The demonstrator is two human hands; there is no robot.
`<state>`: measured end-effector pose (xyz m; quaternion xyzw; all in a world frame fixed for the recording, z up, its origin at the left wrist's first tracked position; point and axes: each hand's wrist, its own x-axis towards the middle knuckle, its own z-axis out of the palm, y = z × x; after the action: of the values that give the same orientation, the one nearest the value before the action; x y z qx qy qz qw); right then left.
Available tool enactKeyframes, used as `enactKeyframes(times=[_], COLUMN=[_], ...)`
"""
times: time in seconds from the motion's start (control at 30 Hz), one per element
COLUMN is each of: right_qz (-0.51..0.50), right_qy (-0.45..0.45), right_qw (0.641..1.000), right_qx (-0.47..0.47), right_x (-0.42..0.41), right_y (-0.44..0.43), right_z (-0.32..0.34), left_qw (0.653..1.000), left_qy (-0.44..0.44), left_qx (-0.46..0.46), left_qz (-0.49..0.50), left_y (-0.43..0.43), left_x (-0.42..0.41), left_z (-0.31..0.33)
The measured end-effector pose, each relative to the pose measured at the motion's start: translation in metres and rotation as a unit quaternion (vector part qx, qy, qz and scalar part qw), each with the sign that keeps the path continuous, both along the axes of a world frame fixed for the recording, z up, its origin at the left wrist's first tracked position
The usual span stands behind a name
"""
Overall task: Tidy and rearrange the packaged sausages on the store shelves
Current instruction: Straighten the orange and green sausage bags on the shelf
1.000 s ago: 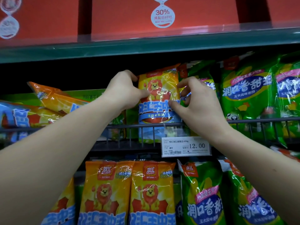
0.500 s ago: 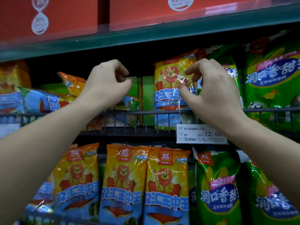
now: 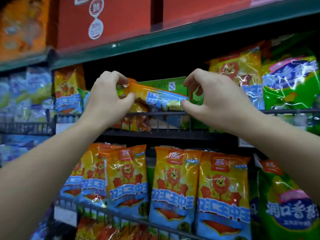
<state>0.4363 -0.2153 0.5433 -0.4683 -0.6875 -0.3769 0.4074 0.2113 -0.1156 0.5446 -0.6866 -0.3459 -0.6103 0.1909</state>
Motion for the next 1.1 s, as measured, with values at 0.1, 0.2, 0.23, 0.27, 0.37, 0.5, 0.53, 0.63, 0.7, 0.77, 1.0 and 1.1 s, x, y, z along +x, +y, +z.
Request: enactKeyframes(times=[0.1, 0.2, 0.23, 0.27, 0.37, 0.5, 0.53, 0.63, 0.7, 0.77, 1.0, 1.1], right_qz=[-0.041, -0.121, -0.154, -0.181, -0.217, -0.233, -0.226, -0.215, -0.211, -0.205, -0.195, -0.195], right_qy=[-0.007, -0.004, -0.001, 0.002, 0.020, 0.051, 0.061, 0.082, 0.086, 0.093, 0.108, 0.097], right_qw=[0.999, 0.991, 0.986, 0.981, 0.974, 0.967, 0.968, 0.966, 0.966, 0.965, 0.970, 0.974], right_qx=[-0.019, -0.052, -0.059, -0.063, -0.063, -0.083, -0.094, -0.119, -0.126, -0.132, -0.099, -0.069], right_x=[-0.020, -0.041, -0.048, -0.054, -0.067, -0.081, -0.084, -0.092, -0.095, -0.096, -0.085, -0.081], right_y=[0.008, 0.023, 0.028, 0.032, 0.041, 0.042, 0.041, 0.036, 0.034, 0.034, 0.040, 0.038], right_z=[0.005, 0.011, 0.013, 0.013, 0.015, 0.014, 0.014, 0.014, 0.016, 0.018, 0.020, 0.026], left_qw=[1.000, 0.999, 0.998, 0.997, 0.994, 0.991, 0.990, 0.988, 0.987, 0.986, 0.983, 0.982], left_qy=[0.016, 0.031, 0.043, 0.055, 0.095, 0.134, 0.137, 0.148, 0.148, 0.143, 0.128, 0.120], left_qx=[0.008, -0.029, -0.046, -0.054, -0.043, -0.009, 0.003, 0.022, 0.024, 0.027, 0.030, 0.030], left_qz=[-0.002, -0.014, -0.016, -0.020, -0.033, -0.027, -0.030, -0.037, -0.061, -0.087, -0.130, -0.140], left_y=[0.015, 0.031, 0.036, 0.041, 0.053, 0.068, 0.071, 0.072, 0.072, 0.069, 0.067, 0.062], left_x=[-0.020, -0.041, -0.047, -0.053, -0.067, -0.075, -0.075, -0.073, -0.071, -0.069, -0.070, -0.072], left_z=[-0.001, 0.000, 0.001, 0.002, 0.006, 0.008, 0.008, 0.008, 0.008, 0.008, 0.008, 0.013])
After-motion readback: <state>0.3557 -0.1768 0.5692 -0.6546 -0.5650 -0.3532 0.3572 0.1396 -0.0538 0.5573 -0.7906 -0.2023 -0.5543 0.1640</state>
